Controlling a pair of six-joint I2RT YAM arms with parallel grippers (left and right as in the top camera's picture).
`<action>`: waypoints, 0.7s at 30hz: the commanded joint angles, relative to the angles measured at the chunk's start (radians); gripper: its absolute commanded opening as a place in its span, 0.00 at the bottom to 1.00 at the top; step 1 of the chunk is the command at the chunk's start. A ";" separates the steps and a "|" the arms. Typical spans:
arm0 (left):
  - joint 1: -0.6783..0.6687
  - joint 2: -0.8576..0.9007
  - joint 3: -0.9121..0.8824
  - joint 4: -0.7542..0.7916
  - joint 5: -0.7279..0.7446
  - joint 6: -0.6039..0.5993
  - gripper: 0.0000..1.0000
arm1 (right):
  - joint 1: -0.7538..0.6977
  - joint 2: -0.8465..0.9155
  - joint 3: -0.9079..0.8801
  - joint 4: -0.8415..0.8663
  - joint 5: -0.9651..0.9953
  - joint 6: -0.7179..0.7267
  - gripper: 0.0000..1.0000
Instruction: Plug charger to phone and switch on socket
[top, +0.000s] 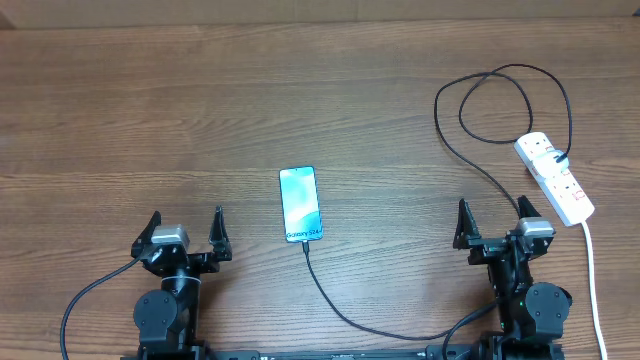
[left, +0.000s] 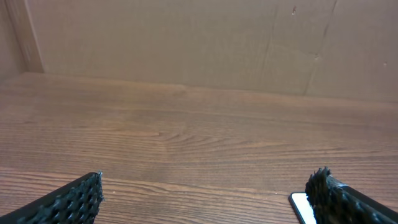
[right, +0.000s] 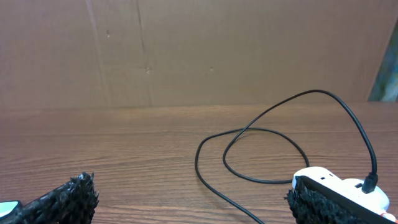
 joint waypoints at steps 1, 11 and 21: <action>-0.010 -0.006 -0.003 0.001 0.005 0.026 1.00 | -0.004 -0.010 -0.010 0.004 0.012 -0.004 1.00; -0.042 -0.006 -0.003 0.001 0.005 0.026 1.00 | -0.004 -0.010 -0.010 0.004 0.012 -0.004 1.00; -0.042 -0.006 -0.003 0.001 0.005 0.026 1.00 | -0.004 -0.010 -0.010 0.004 0.012 -0.004 1.00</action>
